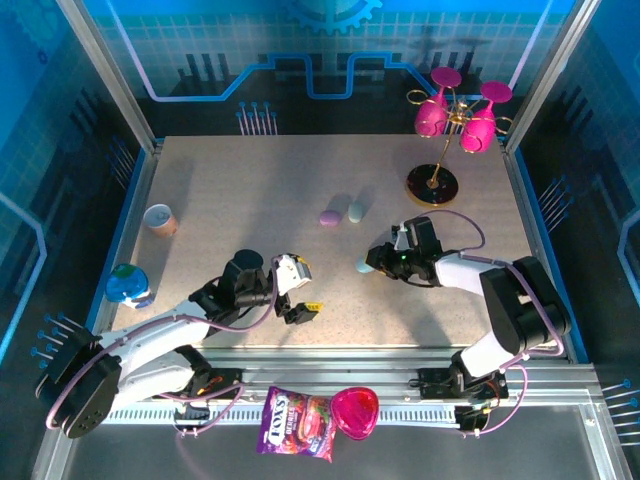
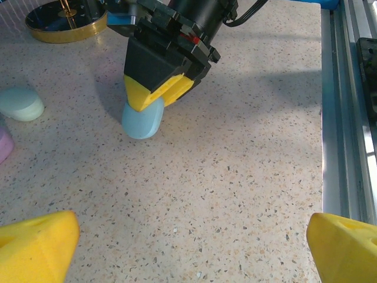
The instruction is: Insert wireless bluetooth earbuds into charging case
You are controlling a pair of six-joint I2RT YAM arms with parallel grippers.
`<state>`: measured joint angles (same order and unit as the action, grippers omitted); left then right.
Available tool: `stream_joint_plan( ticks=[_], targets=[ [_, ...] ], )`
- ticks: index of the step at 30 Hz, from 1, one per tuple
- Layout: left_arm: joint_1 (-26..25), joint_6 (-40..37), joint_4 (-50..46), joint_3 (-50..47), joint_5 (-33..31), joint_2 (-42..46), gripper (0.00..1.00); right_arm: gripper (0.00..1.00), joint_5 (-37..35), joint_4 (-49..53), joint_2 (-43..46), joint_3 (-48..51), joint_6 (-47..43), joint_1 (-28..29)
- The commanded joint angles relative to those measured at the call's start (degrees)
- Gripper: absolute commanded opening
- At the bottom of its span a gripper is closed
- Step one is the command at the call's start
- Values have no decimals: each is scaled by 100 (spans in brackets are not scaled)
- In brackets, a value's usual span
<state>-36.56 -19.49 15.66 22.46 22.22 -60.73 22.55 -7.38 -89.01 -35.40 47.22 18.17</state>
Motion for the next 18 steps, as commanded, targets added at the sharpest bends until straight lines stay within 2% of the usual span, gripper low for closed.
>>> stream_joint_plan(
  ticks=[1, 5, 12, 15, 18],
  targets=[
    [-34, 75, 12, 154, -145, 49, 99, 34, -284, 89, -2, 32, -263, -62],
    [69, 373, 179, 129, -681, 92, 99, 50, -687, 521, 389, -18, -581, -78],
    [491, 765, 619, -297, -2684, 849, 99, 74, -1707, 1482, 1521, -416, -2073, -138],
    [802, 916, 726, -507, -3570, 1151, 99, 87, -2210, 1476, 1973, -532, -2843, -123],
    [1228, 1073, 974, -782, -3992, 1215, 99, 98, -2832, 1067, 2302, -460, -3618, -138]
  ],
)
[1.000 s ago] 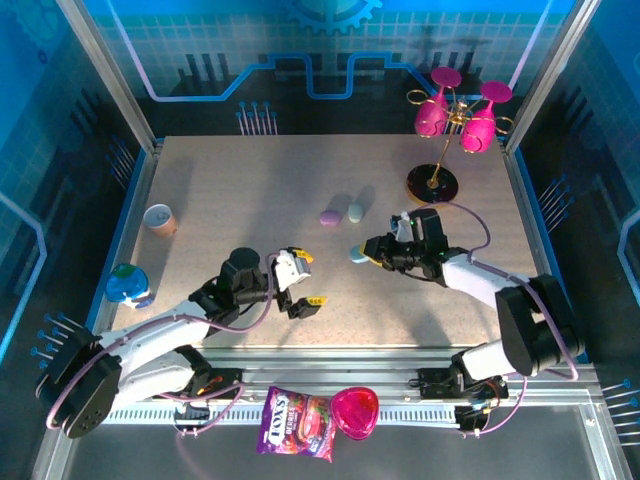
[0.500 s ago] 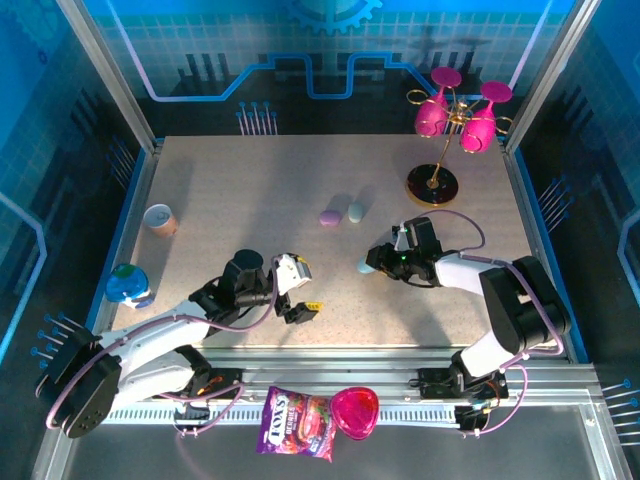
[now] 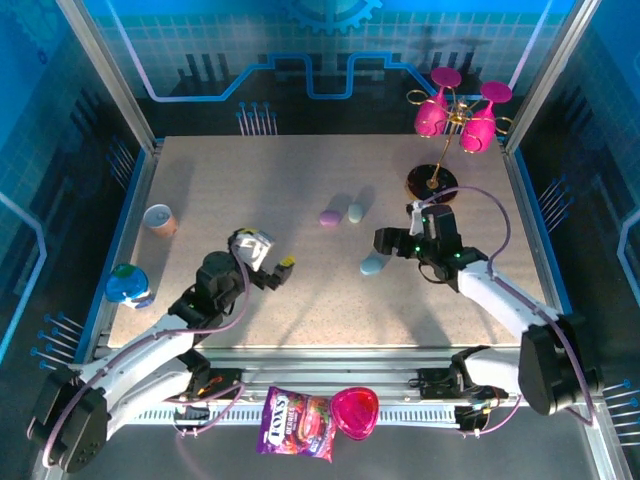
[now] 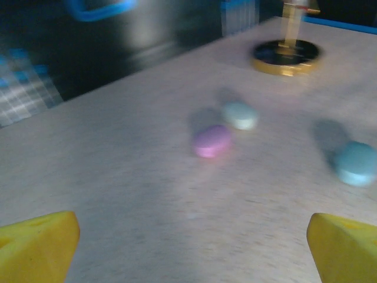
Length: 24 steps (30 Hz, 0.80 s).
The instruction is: Insert wireless bluetooth earbuds into charging case
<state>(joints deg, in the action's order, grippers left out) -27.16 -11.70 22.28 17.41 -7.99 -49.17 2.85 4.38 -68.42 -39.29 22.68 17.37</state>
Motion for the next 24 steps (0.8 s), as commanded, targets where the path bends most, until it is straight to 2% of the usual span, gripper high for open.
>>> stream_joint_plan(
  ticks=[1, 5, 10, 15, 16, 18, 20, 22, 24],
  targets=[
    [412, 355, 349, -339, -1028, 53, 99, 100, -1088, -302, 276, -15, -1386, -62],
    [1093, 721, 945, -682, -1067, -213, 99, 100, -1808, -1263, 146, 319, -1912, -219],
    [1674, 966, 1778, -797, -630, -989, 100, 100, -2223, -4282, -547, 1344, -2623, -298],
    [1869, 995, 2513, -508, -459, -1952, 99, 100, -2342, -4227, -910, 1099, -2841, -584],
    [1893, 982, 2625, -435, -433, -2116, 99, 100, -2424, -3837, -915, 977, -2724, -645],
    [1939, 924, 2830, -252, -363, -2507, 99, 100, -2002, -3648, -935, 964, -2479, -903],
    [1955, 771, 2666, -14, -378, -2723, 99, 100, -1632, -4092, -1045, 1229, -2274, -1125],
    [2014, 615, 3002, 54, -341, -3023, 99, 100, -1339, -4739, -1357, 1469, -2154, -1311],
    [2253, 831, 2982, 194, -173, -3341, 99, 100, -1141, -5457, -1840, 1656, -2063, -1432]
  ],
)
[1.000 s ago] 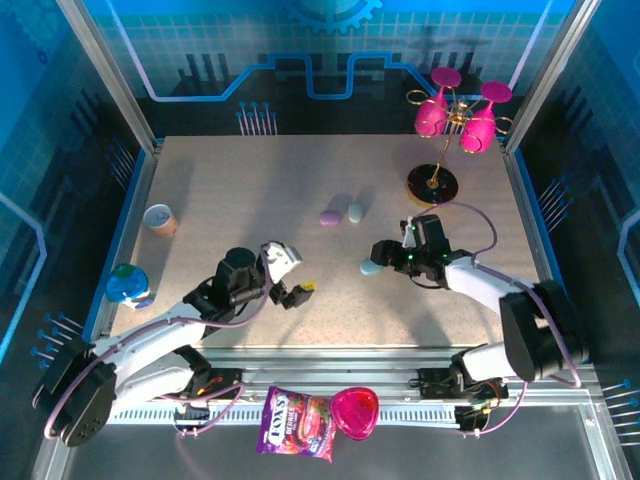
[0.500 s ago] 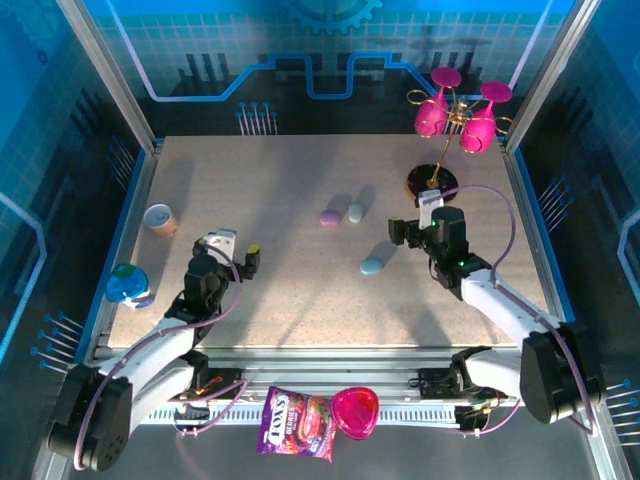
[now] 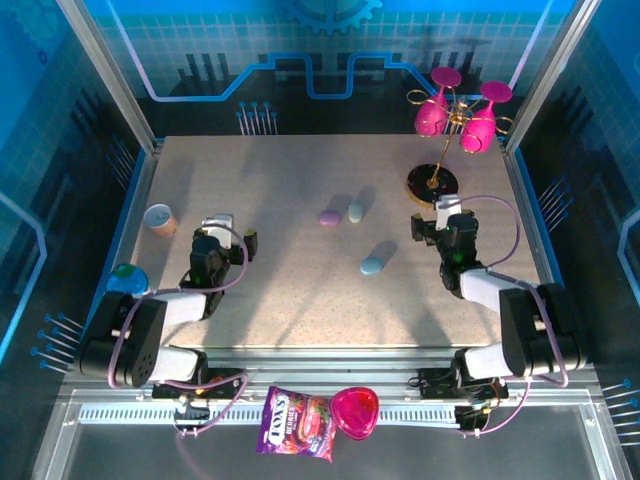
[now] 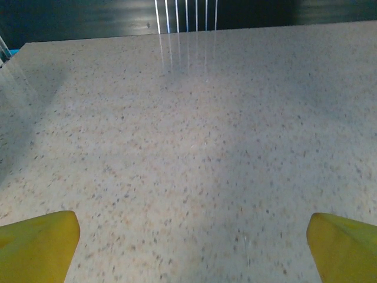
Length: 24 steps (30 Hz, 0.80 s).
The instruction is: Insert wireless bluetooth earbuds into charging case
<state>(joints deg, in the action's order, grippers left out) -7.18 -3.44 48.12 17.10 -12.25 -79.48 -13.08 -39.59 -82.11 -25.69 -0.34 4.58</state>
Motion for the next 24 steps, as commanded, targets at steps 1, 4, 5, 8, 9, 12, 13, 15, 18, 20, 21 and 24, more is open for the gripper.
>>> stream_joint_plan(
  ticks=[1, 4, 5, 8, 9, 12, 13, 15, 18, 20, 21, 24],
  targets=[
    [348, 67, 559, 233, 369, -467, 99, 100, 618, -1301, -592, 361, 187, -175],
    [505, 153, 1108, 267, 469, -1057, 99, 100, 778, -1287, -605, 372, 144, -169],
    [533, 261, 582, 389, 469, -910, 100, 100, 777, -1313, -614, 374, 143, -175],
    [643, 370, 431, 491, 558, -924, 99, 100, 777, -1299, -614, 372, 135, -171],
    [639, 366, 463, 486, 556, -931, 99, 100, 774, -1311, -614, 376, 139, -169],
    [639, 354, 512, 466, 535, -950, 99, 100, 761, -1309, -614, 381, 122, -161],
    [640, 353, 498, 473, 539, -940, 99, 100, 712, -1321, -616, 381, 134, -155],
    [639, 351, 498, 477, 539, -939, 99, 100, 580, -1356, -613, 403, 149, -135],
    [632, 342, 485, 486, 566, -940, 99, 100, 520, -1375, -614, 407, 157, -121],
    [630, 341, 481, 479, 566, -947, 99, 100, 509, -1367, -612, 407, 153, -118],
    [630, 343, 480, 485, 566, -950, 99, 100, 508, -1367, -609, 408, 149, -116],
    [630, 344, 464, 494, 575, -945, 99, 100, 503, -1363, -613, 407, 152, -115]
  ],
)
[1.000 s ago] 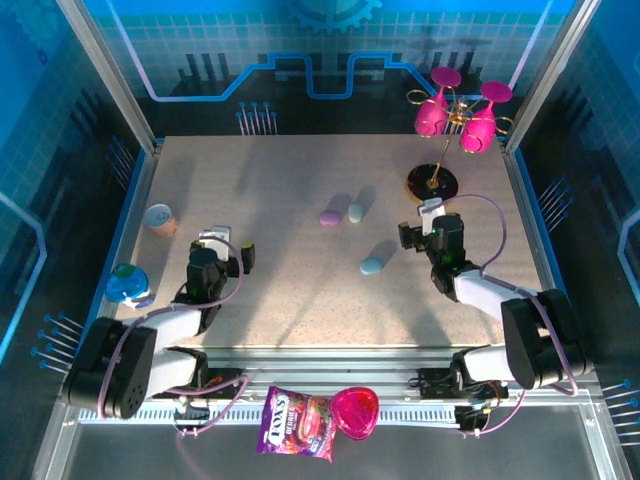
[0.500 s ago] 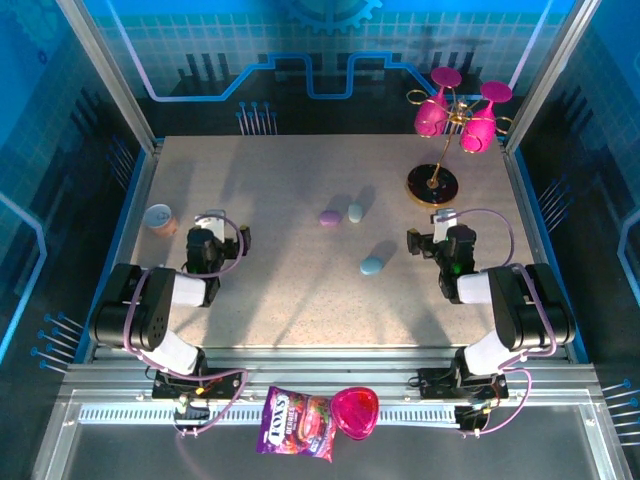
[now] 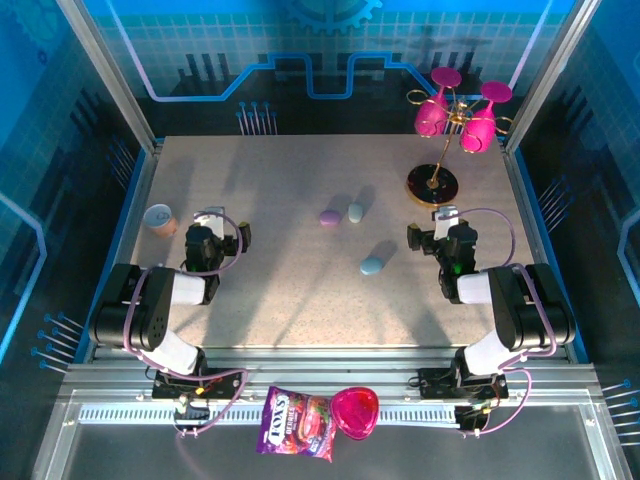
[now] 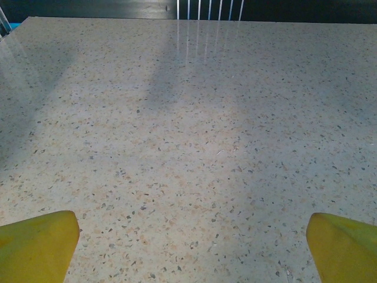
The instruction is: Insert wireless bluetooth earbuds into charging case
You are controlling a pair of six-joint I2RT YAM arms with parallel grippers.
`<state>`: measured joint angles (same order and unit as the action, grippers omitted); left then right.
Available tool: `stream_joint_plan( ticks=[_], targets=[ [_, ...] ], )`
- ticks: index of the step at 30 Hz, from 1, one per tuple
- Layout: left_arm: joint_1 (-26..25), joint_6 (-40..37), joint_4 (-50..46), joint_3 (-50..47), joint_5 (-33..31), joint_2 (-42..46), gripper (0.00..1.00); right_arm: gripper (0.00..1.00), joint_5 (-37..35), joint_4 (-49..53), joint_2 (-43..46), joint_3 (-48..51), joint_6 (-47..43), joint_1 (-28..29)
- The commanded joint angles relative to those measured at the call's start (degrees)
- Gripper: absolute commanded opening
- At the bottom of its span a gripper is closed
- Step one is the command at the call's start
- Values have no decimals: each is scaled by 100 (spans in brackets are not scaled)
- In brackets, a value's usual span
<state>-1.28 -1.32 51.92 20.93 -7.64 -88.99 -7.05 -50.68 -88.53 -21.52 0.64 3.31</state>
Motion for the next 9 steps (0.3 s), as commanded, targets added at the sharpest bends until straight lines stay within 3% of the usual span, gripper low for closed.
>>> stream_joint_plan(
  ticks=[1, 9],
  targets=[
    [40, 132, 81, 112, 111, 5, 99, 100, -95, -252, 29, -10, 53, 12],
    [40, 122, 102, 97, 114, 4, 99, 100, -229, -243, 21, -27, 6, 83]
  ],
)
